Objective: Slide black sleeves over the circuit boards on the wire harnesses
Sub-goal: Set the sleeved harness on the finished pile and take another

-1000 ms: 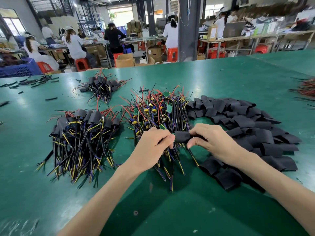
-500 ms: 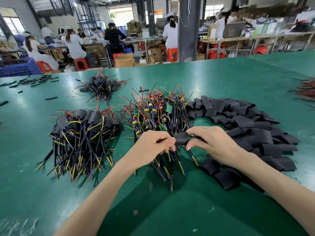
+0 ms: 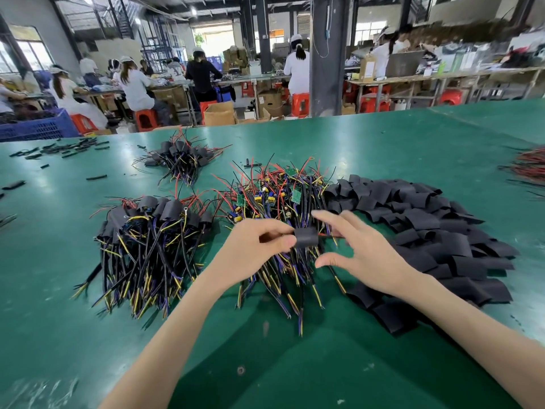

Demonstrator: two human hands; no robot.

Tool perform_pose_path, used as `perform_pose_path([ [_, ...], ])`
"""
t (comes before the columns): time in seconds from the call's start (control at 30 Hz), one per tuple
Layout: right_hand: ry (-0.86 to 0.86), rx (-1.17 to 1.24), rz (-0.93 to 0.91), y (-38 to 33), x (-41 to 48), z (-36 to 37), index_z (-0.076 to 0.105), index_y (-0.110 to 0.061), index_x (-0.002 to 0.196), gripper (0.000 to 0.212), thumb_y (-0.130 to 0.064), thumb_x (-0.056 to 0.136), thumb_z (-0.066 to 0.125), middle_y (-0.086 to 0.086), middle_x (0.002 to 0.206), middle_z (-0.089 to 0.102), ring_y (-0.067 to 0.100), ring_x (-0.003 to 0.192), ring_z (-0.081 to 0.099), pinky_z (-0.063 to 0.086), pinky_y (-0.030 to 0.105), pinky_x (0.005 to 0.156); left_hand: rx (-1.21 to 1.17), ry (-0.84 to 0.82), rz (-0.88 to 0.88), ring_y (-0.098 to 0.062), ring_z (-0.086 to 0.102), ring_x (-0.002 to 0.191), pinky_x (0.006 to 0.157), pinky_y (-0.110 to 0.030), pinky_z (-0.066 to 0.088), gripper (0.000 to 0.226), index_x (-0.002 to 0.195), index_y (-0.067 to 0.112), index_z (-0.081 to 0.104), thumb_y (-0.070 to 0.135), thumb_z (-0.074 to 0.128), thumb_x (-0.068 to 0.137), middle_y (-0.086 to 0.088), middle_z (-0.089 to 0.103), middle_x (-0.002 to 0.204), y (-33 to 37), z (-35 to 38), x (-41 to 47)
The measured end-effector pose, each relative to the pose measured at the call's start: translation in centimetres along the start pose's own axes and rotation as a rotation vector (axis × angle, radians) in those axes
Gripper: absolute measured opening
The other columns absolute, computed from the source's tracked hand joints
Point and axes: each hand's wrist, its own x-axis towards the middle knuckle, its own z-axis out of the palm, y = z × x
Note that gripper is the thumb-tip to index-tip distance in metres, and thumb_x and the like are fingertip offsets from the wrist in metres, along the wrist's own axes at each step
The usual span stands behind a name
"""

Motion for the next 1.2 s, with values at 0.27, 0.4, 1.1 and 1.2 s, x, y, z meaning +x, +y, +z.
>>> perform_pose_path([
  [0.27, 0.210, -0.466, 0.292, 3.2, 0.2, -0.5, 0.035, -0.009, 0.142, 0.072, -0.041, 0.084, 0.063, 0.018, 0.135, 0.039, 0.036, 0.126, 0.032, 0.026, 0.050, 0.103, 0.666, 0.954, -0.023, -0.030, 0.052, 0.079, 0.072, -0.029, 0.036, 0.016, 0.099, 0.000, 0.072, 0.005, 0.063, 0.087, -0.015, 0.065, 0.081, -4.7, -5.1, 0.2],
  [0.4, 0.146, -0.570, 0.453, 4.4, 0.0, -0.8, 0.040, -0.005, 0.137, 0.062, -0.020, 0.082, 0.064, 0.023, 0.137, 0.036, 0.040, 0.127, 0.030, 0.026, 0.052, 0.101, 0.734, 0.718, -0.380, -0.039, 0.048, 0.099, 0.079, -0.047, 0.042, 0.023, 0.102, -0.002, 0.071, -0.003, 0.053, 0.089, -0.023, 0.063, 0.094, -8.1, -5.7, -0.5],
  [1.1, -0.284, -0.534, 0.583, 7.5, 3.7, -0.4, 0.038, -0.020, 0.137, 0.054, -0.021, 0.085, 0.049, 0.009, 0.140, 0.035, 0.034, 0.126, 0.035, 0.030, 0.044, 0.102, 0.611, 0.381, -0.190, -0.024, 0.045, 0.112, 0.096, -0.040, 0.028, 0.027, 0.113, 0.020, 0.062, 0.028, 0.045, 0.094, -0.003, 0.060, 0.115, -0.7, 3.7, 8.7],
  [1.2, -0.291, -0.505, 0.546, 8.6, 3.9, -0.4, 0.039, -0.019, 0.136, 0.051, -0.018, 0.087, 0.048, 0.012, 0.135, 0.037, 0.034, 0.121, 0.036, 0.033, 0.042, 0.099, 0.731, 0.265, -0.271, -0.029, 0.047, 0.113, 0.097, -0.044, 0.028, 0.031, 0.105, 0.012, 0.062, 0.037, 0.046, 0.095, -0.008, 0.062, 0.108, -1.2, 4.7, 11.5],
])
